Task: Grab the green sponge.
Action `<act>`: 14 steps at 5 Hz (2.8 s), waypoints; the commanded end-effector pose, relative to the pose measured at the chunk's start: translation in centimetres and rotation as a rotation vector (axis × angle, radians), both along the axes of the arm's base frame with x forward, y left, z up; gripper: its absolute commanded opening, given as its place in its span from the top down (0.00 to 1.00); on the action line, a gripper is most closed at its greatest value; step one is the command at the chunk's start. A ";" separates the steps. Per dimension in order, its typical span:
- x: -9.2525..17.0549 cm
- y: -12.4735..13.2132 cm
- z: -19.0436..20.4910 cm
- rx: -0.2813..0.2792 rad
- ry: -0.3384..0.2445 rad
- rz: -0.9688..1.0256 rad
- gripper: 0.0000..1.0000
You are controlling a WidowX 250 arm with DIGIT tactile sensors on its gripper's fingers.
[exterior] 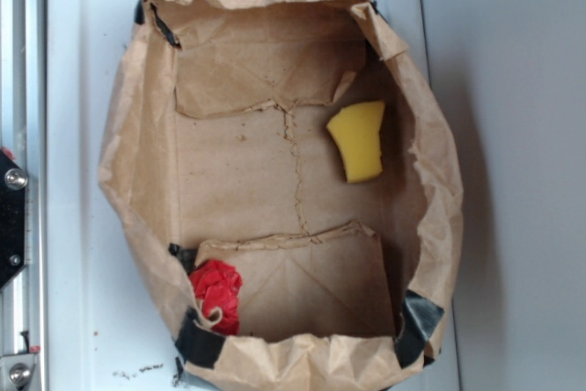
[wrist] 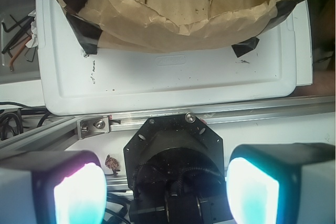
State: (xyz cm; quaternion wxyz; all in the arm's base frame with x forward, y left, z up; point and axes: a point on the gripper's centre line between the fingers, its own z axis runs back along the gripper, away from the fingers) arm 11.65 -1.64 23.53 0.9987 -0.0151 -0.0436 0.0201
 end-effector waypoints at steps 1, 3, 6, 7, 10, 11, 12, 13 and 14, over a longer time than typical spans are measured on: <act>0.0 0.0 0.0 0.000 0.000 0.000 0.00; -2.5 -0.5 -0.7 -0.056 -0.033 0.051 0.00; -3.5 -0.9 -1.2 -0.048 -0.027 0.073 0.00; -3.5 -0.9 -1.2 -0.048 -0.027 0.073 0.00; 0.3 -7.2 2.8 -0.028 -0.060 0.204 0.00; 6.1 -5.4 -2.3 -0.008 -0.055 0.340 0.00; 11.2 -4.6 -4.6 0.009 -0.092 0.351 0.00; 11.2 -4.6 -4.6 0.009 -0.092 0.351 0.00; 11.2 -4.6 -4.6 0.009 -0.092 0.351 0.00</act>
